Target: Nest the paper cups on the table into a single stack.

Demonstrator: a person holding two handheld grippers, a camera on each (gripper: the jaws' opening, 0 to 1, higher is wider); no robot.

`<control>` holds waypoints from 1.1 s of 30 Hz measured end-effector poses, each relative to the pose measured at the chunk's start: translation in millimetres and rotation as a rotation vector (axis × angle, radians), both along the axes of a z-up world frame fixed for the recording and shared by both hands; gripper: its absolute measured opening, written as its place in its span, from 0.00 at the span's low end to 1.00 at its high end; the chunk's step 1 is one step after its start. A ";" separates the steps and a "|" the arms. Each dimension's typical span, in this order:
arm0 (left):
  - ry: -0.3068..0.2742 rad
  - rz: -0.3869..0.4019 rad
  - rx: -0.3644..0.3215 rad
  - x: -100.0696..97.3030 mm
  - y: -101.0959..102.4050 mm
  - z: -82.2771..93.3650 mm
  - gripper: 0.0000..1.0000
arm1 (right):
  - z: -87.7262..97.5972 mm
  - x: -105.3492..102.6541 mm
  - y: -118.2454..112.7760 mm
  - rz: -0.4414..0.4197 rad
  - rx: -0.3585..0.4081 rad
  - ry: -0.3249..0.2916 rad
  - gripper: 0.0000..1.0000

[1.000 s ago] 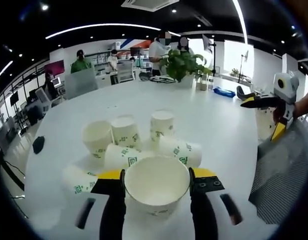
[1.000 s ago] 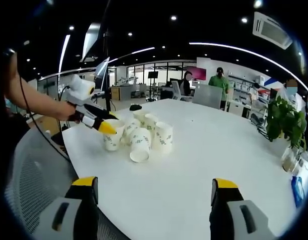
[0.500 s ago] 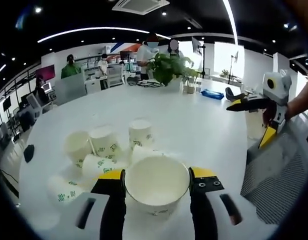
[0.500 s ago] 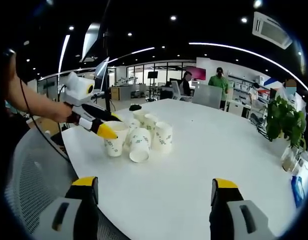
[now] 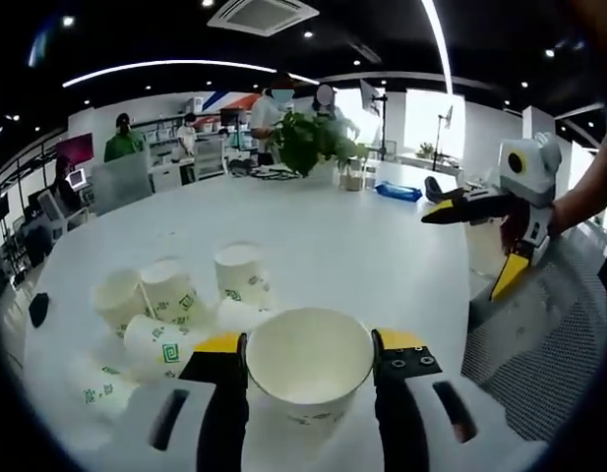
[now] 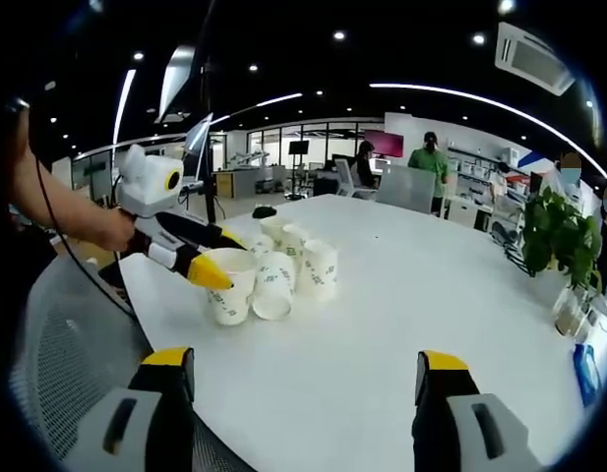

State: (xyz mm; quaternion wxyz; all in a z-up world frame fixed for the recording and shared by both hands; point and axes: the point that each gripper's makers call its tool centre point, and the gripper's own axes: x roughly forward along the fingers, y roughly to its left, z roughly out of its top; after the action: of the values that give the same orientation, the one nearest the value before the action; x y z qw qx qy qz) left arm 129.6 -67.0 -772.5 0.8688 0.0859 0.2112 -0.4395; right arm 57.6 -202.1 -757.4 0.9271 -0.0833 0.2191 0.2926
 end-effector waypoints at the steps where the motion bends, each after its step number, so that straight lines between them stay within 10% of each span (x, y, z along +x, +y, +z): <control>1: -0.001 -0.005 0.007 -0.8 -0.9 -1.8 0.50 | 0.0 0.1 -0.3 -0.002 0.000 0.000 0.94; 33: 0.018 -0.021 -0.010 -14.2 -0.5 -0.9 0.57 | 2.5 -1.3 1.9 -0.001 -0.003 0.004 0.93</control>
State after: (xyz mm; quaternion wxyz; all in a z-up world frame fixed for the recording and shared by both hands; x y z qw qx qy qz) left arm 115.4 -67.6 -773.4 0.8626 0.0799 0.2157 -0.4505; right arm 56.3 -200.2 -754.9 0.9267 -0.0841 0.2213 0.2920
